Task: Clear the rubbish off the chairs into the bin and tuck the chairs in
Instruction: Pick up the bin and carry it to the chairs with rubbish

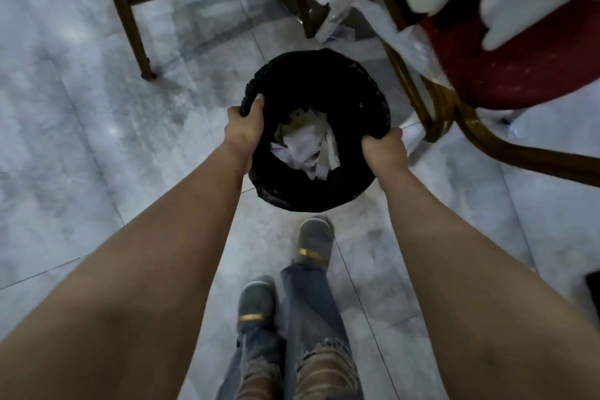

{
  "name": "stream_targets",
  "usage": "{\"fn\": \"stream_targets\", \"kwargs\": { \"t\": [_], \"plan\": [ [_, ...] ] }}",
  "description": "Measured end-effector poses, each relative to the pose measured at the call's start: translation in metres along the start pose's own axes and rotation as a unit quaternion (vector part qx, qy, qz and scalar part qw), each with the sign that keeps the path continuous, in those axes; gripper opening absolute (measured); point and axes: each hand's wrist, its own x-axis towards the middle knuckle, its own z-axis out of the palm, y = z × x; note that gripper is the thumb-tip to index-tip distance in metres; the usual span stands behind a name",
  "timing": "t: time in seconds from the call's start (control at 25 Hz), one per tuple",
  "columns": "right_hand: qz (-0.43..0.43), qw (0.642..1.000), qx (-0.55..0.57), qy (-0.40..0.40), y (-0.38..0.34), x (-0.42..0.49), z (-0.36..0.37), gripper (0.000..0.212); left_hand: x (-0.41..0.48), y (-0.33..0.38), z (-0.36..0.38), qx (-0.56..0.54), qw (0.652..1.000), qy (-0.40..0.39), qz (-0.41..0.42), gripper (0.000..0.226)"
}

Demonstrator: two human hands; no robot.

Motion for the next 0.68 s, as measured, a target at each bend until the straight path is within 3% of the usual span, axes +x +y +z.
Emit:
{"fn": "stream_targets", "kwargs": {
  "t": [0.4, 0.68],
  "plan": [
    [0.034, 0.998, 0.047, 0.022, 0.046, -0.262, -0.158, 0.054, -0.284, 0.035, -0.074, 0.089, 0.987, -0.121, 0.047, 0.077],
    [0.099, 0.986, 0.132, 0.035, 0.134, -0.379, -0.247, 0.055, -0.444, 0.042, -0.059, 0.235, 0.944, -0.226, 0.046, 0.075]
  ]
}}
